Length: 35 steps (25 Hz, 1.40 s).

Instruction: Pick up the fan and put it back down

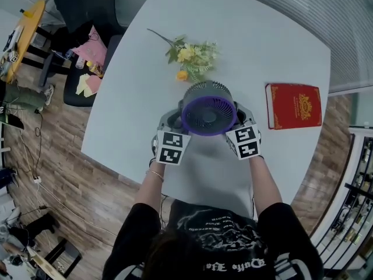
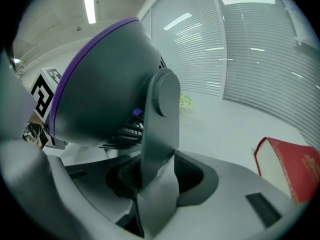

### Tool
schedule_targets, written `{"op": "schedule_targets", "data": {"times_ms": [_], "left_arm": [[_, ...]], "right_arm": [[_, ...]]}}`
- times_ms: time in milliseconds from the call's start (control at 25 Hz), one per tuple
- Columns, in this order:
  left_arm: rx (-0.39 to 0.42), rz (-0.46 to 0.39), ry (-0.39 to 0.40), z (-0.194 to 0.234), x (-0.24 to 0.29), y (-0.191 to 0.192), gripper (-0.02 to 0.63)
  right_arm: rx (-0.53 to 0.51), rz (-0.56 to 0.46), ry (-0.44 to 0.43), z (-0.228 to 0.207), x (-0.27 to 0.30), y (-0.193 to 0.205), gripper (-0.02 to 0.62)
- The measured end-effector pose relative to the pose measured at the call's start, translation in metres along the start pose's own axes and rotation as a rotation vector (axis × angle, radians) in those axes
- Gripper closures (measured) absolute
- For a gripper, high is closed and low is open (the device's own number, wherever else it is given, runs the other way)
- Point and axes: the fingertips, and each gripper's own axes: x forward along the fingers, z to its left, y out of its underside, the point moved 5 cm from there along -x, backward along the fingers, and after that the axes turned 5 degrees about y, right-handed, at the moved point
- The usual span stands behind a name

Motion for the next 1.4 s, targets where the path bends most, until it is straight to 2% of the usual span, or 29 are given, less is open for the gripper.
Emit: {"op": "schedule_targets", "data": {"times_ms": [360, 600, 1200, 1400], "left_arm": [[0.01, -0.017, -0.013, -0.027, -0.03, -0.011, 0.525], [0.037, 0.003, -0.026, -0.059, -0.058, -0.022, 0.525], [0.019, -0.039, 0.03, -0.153, -0.126, -0.025, 0.526], [-0.011, -0.075, 0.064, -0.184, -0.148, -0.018, 0.532]], "right_arm": [[-0.003, -0.032, 0.009, 0.002, -0.041, -0.005, 0.437], [-0.013, -0.024, 0.01, 0.004, -0.082, -0.002, 0.439], [0.006, -0.071, 0.054, 0.01, -0.205, 0.021, 0.439], [0.027, -0.081, 0.059, 0.015, -0.242, 0.037, 0.44]]}}
